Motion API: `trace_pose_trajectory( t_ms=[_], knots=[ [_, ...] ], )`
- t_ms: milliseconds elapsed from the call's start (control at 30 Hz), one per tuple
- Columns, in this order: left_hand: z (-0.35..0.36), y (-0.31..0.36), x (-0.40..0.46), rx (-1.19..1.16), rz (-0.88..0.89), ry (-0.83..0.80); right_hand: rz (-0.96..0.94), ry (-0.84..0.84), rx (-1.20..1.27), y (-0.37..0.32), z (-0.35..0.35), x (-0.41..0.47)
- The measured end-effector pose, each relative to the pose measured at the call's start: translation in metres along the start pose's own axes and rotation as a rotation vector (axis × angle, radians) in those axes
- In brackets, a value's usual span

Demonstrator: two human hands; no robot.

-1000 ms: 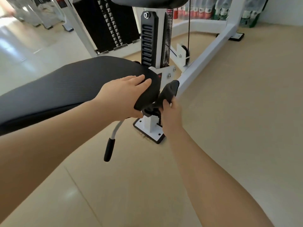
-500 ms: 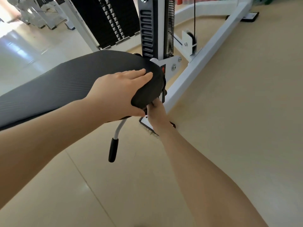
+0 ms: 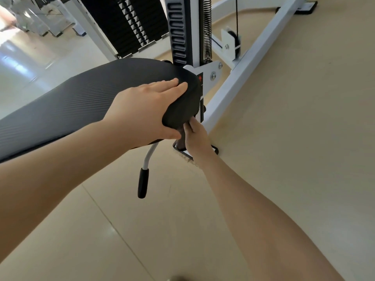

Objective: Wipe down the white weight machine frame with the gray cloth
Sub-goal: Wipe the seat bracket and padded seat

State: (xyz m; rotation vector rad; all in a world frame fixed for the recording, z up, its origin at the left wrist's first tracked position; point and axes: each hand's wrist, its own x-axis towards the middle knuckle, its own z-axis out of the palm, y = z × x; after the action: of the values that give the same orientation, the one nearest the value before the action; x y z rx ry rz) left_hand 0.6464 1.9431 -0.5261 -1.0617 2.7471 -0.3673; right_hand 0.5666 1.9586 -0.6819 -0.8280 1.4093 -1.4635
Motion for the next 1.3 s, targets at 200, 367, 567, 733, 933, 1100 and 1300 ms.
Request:
trace_pose_trajectory(
  t_ms=[200, 367, 567, 733, 933, 1100, 1300],
  knots=[
    [-0.005, 0.003, -0.001, -0.020, 0.001, -0.023, 0.152, 0.287, 0.342, 0.007, -0.049, -0.028],
    [-0.006, 0.011, -0.004, -0.012, 0.000, -0.015, 0.175, 0.353, 0.282, 0.001, -0.086, -0.062],
    [0.051, 0.077, -0.069, -0.457, 0.095, 0.124, 0.383, 0.346, 0.467, -0.004, -0.096, -0.107],
    [0.088, 0.116, -0.098, -1.161, -0.044, -0.248, 0.484, 0.229, 0.450, 0.002, -0.076, -0.141],
    [0.110, 0.111, -0.108, -1.111, -0.277, -0.071, 0.459, 0.031, 0.728, 0.006, -0.058, -0.144],
    [0.132, 0.097, -0.101, -1.274, -0.437, -0.050, 0.332, -0.019, 0.246, 0.026, -0.052, -0.134],
    [0.151, 0.078, -0.085, -1.594, -0.518, -0.031, 0.265, -0.134, -0.012, 0.054, -0.074, -0.107]
  ],
)
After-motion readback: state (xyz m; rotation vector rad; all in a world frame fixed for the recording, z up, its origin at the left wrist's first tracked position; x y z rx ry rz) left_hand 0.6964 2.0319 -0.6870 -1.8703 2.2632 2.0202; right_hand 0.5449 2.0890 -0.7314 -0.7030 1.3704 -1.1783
